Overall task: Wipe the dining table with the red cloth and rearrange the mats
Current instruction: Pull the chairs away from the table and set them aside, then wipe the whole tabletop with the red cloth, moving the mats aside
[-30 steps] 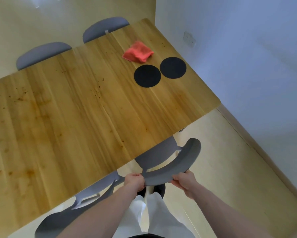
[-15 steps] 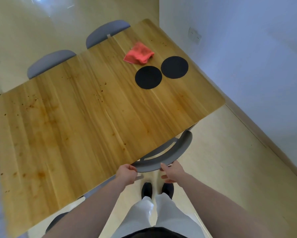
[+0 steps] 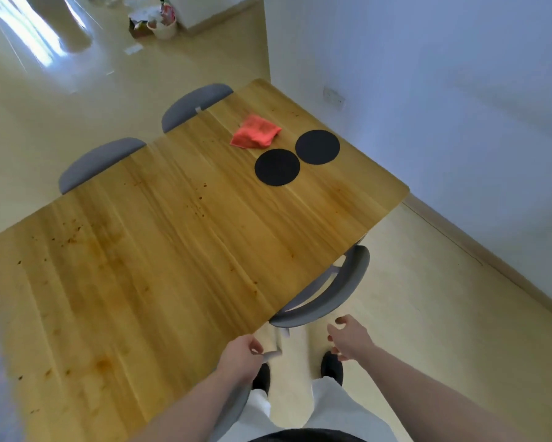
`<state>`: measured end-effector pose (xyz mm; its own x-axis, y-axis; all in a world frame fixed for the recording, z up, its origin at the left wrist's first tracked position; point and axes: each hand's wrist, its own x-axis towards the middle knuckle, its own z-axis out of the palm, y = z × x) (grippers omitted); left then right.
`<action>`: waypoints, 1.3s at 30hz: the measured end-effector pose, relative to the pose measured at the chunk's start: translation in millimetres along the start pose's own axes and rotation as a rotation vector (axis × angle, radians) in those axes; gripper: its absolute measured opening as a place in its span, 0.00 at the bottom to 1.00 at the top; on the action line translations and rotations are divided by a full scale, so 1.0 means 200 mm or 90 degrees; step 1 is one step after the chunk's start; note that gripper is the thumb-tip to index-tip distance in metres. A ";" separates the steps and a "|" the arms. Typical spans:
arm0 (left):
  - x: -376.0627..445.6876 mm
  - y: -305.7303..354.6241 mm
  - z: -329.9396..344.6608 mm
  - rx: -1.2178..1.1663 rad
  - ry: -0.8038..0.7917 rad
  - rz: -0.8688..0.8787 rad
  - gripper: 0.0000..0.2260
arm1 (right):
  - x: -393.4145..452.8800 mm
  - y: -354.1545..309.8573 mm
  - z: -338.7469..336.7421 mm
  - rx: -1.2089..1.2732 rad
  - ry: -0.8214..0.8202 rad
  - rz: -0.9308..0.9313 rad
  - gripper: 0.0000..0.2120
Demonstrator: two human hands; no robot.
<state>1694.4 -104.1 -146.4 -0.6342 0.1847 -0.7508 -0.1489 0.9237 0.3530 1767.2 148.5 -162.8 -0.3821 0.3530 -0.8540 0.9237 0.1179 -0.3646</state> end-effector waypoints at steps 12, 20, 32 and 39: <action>-0.02 -0.45 -0.25 -0.012 0.026 0.134 0.07 | -0.56 0.25 0.64 0.088 0.022 -0.013 0.23; -0.26 -0.58 -0.18 -0.031 0.031 0.222 0.06 | -0.86 0.35 0.72 0.116 0.095 -0.092 0.19; -0.80 -1.31 -0.13 -0.010 0.084 0.225 0.08 | -1.25 0.72 1.35 -0.024 0.050 -0.166 0.21; -0.92 -1.79 -0.37 -0.003 0.118 0.215 0.07 | -1.47 0.54 1.70 -0.079 0.091 -0.232 0.20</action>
<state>1808.7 -494.3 -93.7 -0.7746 0.4139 -0.4782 0.0885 0.8195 0.5661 1970.2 -259.1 -77.2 -0.6851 0.3919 -0.6140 0.7284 0.3670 -0.5785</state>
